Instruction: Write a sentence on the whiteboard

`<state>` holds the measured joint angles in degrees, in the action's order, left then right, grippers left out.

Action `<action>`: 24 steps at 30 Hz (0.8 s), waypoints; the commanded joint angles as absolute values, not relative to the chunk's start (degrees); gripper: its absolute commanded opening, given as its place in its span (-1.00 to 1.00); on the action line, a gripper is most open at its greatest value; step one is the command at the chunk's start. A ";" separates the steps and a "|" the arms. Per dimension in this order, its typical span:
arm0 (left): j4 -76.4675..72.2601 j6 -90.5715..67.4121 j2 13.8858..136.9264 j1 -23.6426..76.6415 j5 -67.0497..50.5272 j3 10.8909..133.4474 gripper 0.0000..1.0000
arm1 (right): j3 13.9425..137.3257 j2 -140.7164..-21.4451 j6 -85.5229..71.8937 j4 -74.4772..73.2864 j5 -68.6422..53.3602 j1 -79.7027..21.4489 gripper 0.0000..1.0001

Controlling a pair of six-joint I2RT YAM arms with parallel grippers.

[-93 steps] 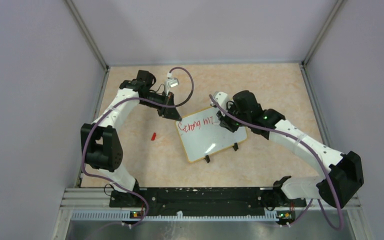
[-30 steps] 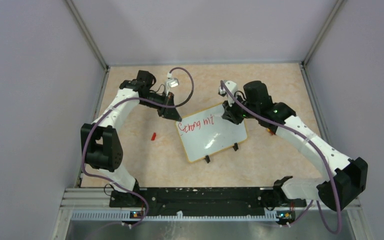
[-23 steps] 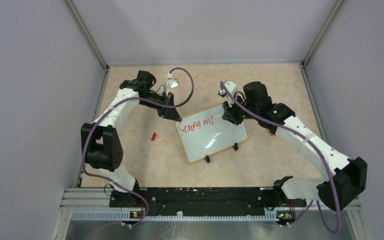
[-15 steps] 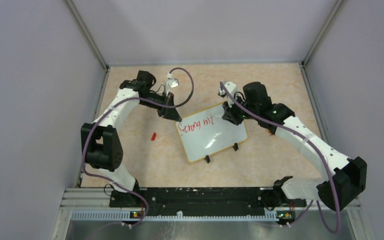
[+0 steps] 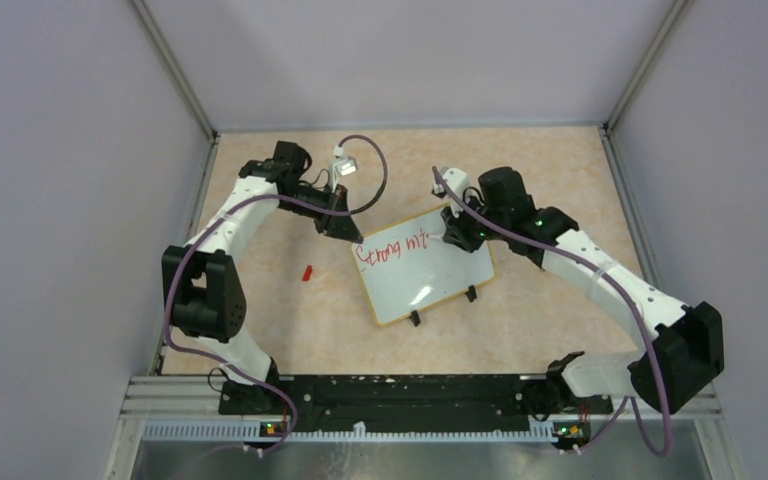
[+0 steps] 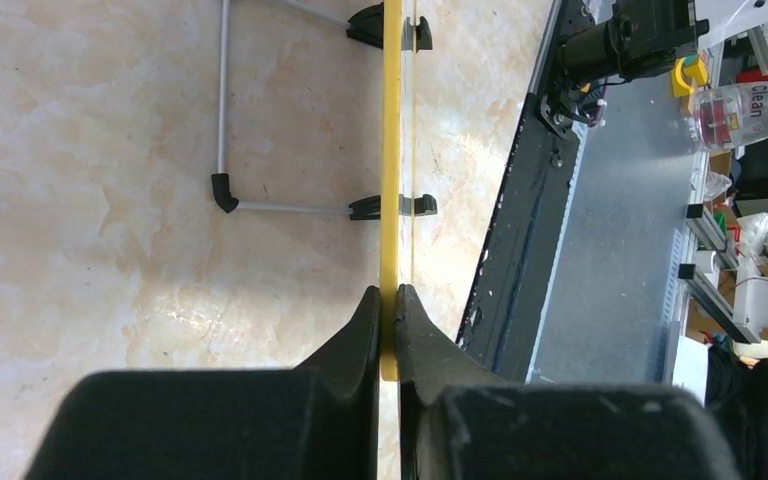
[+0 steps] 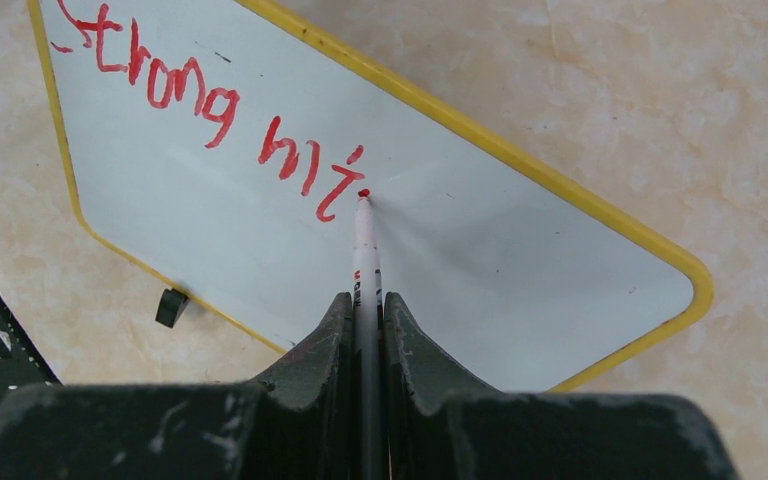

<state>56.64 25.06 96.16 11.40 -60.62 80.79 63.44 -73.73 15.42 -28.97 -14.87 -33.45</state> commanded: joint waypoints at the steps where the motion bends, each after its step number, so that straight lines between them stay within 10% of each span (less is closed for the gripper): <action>1: 56.70 26.01 96.46 11.60 -61.74 82.05 -1.00 | 61.76 -73.80 16.07 -27.32 -14.57 -32.85 -1.00; 24: 56.61 25.93 96.50 11.60 -61.71 81.75 -1.00 | 64.50 -72.85 15.15 -26.61 -13.96 -33.40 -1.00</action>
